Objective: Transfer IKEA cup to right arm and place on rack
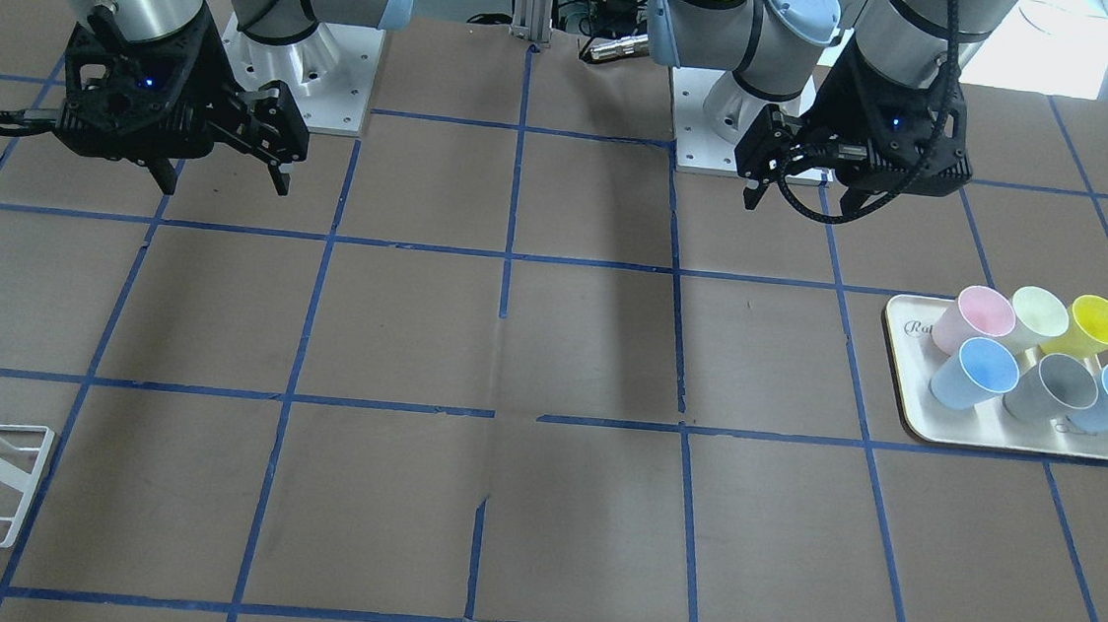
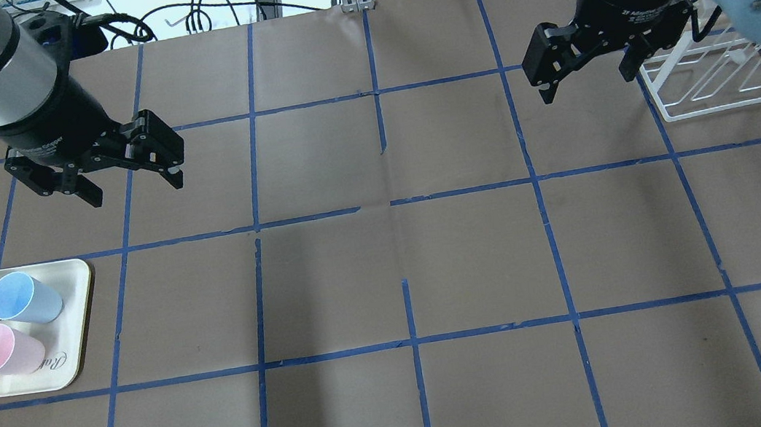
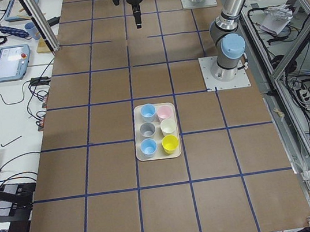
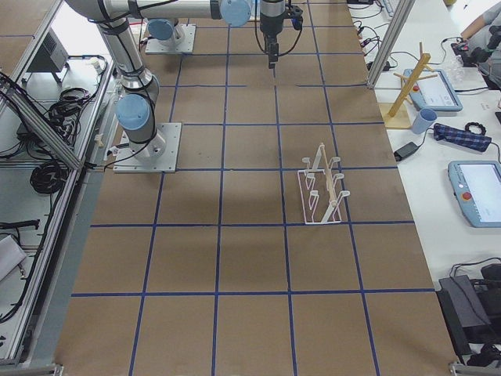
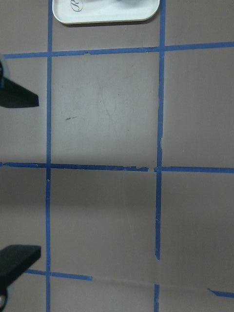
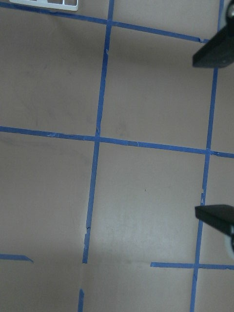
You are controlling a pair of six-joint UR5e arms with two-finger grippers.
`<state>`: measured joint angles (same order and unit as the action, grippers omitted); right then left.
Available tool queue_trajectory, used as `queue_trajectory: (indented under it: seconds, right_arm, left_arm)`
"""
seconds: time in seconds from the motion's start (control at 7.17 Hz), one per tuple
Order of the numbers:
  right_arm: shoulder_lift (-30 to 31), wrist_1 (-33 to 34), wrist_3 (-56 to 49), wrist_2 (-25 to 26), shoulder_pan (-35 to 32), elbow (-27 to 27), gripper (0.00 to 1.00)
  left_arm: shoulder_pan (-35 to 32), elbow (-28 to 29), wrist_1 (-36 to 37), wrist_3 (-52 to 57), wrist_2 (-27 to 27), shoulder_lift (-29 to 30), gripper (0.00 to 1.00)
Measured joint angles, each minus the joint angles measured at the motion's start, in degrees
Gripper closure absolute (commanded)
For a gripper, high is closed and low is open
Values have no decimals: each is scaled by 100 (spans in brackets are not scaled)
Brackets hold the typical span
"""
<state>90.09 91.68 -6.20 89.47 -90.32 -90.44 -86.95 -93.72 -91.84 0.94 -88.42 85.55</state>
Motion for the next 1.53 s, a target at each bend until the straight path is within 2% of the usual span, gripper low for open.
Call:
queue_trajectory:
  seconds: [0.84, 1.25, 1.53]
  right_arm:
    - [0, -10, -4, 0, 5, 0, 0]
    - [0, -10, -5, 0, 0, 0, 0]
    - [0, -10, -4, 0, 3, 0, 0]
  left_arm:
    - [79, -52, 44, 186, -70, -52, 0]
    - [651, -63, 46, 332, -32, -47, 0]
    - [1203, -77, 47, 1114, -46, -6, 0]
